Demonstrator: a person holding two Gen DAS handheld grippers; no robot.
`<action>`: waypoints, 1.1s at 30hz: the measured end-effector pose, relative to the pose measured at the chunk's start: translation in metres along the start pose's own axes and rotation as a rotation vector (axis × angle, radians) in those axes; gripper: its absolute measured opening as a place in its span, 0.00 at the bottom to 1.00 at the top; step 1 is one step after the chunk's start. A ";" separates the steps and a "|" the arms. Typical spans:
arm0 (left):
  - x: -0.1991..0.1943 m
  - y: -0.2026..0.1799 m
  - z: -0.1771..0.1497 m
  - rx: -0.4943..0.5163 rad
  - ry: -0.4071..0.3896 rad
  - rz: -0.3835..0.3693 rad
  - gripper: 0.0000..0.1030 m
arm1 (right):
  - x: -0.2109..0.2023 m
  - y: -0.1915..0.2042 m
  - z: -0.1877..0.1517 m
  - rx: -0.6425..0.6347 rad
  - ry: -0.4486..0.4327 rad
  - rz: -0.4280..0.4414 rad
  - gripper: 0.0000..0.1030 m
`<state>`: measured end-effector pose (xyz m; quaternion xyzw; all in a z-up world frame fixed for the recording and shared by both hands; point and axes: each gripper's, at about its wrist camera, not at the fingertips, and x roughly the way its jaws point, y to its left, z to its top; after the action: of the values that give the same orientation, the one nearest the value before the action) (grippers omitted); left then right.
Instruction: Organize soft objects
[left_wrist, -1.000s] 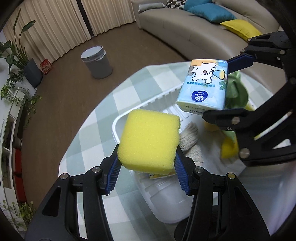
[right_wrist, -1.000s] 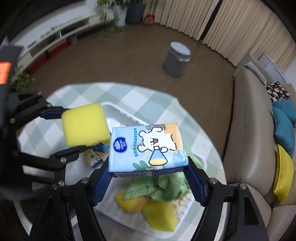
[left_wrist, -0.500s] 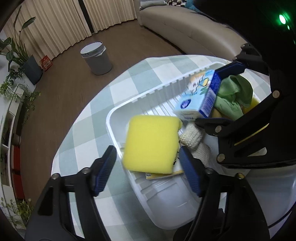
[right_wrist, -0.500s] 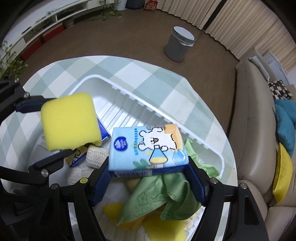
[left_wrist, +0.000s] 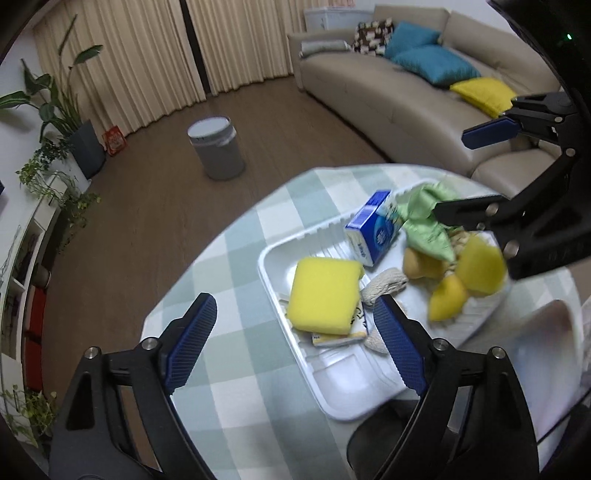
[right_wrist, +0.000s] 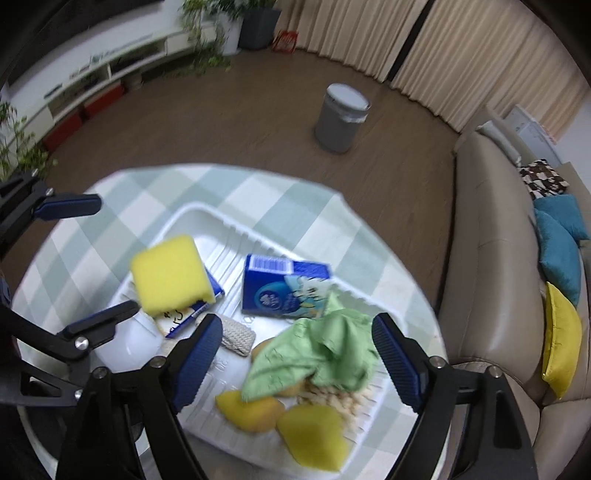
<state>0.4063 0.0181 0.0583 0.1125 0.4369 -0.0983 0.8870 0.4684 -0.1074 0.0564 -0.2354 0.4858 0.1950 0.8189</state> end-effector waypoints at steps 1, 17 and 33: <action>-0.009 0.001 -0.002 -0.007 -0.018 -0.002 0.84 | -0.010 -0.003 -0.001 0.009 -0.013 0.000 0.84; -0.168 -0.039 -0.130 -0.197 -0.340 0.128 1.00 | -0.171 -0.003 -0.144 0.287 -0.416 -0.001 1.00; -0.213 -0.108 -0.229 -0.377 -0.314 0.133 1.00 | -0.198 0.120 -0.338 0.557 -0.526 -0.103 1.00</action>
<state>0.0771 -0.0040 0.0802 -0.0430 0.2960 0.0274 0.9538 0.0754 -0.2225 0.0680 0.0299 0.2810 0.0680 0.9568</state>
